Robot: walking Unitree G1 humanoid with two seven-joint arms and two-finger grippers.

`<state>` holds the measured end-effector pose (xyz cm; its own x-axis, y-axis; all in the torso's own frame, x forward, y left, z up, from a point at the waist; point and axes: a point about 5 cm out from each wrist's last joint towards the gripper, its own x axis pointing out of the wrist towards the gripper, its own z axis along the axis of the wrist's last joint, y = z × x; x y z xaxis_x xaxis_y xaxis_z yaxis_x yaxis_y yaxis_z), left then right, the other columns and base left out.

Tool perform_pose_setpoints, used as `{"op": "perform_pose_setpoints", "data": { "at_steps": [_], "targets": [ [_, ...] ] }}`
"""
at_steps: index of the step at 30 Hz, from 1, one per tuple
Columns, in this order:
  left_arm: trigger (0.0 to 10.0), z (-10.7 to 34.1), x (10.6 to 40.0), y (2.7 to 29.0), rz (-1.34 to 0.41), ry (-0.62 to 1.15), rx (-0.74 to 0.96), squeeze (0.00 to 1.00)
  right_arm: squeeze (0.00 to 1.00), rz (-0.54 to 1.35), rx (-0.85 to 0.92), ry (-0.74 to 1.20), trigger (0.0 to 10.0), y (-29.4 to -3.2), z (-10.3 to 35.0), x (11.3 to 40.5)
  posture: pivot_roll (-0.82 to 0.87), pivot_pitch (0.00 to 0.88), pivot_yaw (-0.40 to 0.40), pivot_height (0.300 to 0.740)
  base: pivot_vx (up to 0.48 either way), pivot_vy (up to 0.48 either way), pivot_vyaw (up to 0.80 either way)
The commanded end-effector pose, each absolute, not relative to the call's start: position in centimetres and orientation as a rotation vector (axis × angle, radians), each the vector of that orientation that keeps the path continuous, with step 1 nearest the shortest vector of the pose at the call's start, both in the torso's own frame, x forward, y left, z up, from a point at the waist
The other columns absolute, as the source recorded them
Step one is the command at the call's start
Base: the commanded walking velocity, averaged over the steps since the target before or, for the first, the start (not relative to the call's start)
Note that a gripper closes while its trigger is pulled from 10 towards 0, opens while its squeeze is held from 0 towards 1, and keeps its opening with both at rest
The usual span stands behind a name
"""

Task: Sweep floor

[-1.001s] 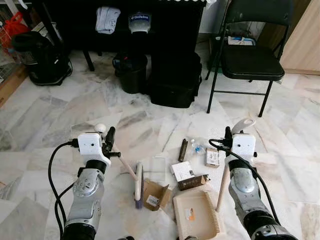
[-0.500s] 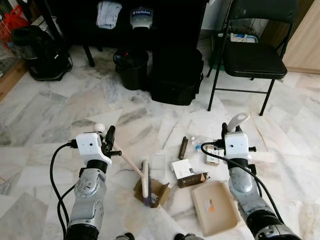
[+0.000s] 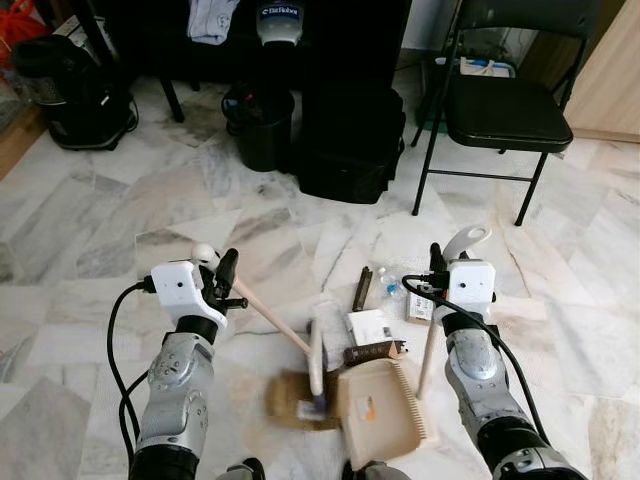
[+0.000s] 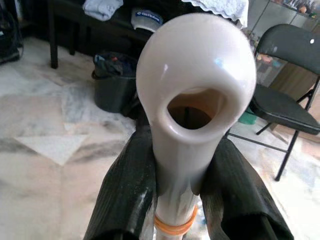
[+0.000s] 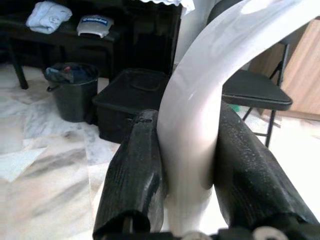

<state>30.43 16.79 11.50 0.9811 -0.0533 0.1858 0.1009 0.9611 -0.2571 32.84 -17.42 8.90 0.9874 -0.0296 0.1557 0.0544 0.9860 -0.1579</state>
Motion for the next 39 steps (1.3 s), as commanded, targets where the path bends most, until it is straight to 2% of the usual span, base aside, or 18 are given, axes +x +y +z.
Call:
{"op": "perform_pose_setpoints", "data": {
  "at_steps": [1, 7, 15, 25, 39],
  "targets": [
    [10.0, 11.8, 30.5, 16.6, -0.092, -0.193, -0.323, 0.00, 0.00, -0.037, -0.126, -0.167, 10.0, -17.4, 9.3, 32.9, -0.04, 0.216, -0.047, 0.740, 0.000, 0.000, 0.00],
    [10.0, 11.8, 30.5, 16.6, -0.084, -0.189, -0.415, 0.00, 0.00, -0.030, -0.007, -0.167, 10.0, -17.3, 9.7, 33.2, -0.05, 0.217, -0.052, 0.740, 0.000, 0.000, 0.00],
    [10.0, 11.9, 30.7, 16.6, -0.094, -0.189, -0.434, 0.00, 0.00, 0.017, 0.111, -0.209, 10.0, -17.9, 11.5, 33.4, -0.06, 0.213, -0.058, 0.740, 0.000, 0.000, 0.00],
    [10.0, 11.9, 30.9, 16.1, -0.109, -0.191, -0.432, 0.00, 0.00, 0.028, 0.105, -0.257, 10.0, -19.0, 13.1, 32.8, -0.07, 0.200, -0.061, 0.740, 0.000, 0.000, 0.00],
    [10.0, 11.7, 31.1, 15.5, -0.131, -0.177, -0.423, 0.00, 0.00, -0.122, 0.053, -0.371, 10.0, -21.0, 16.6, 32.8, -0.07, 0.180, -0.057, 0.740, 0.000, 0.000, 0.00]
  ]
}}
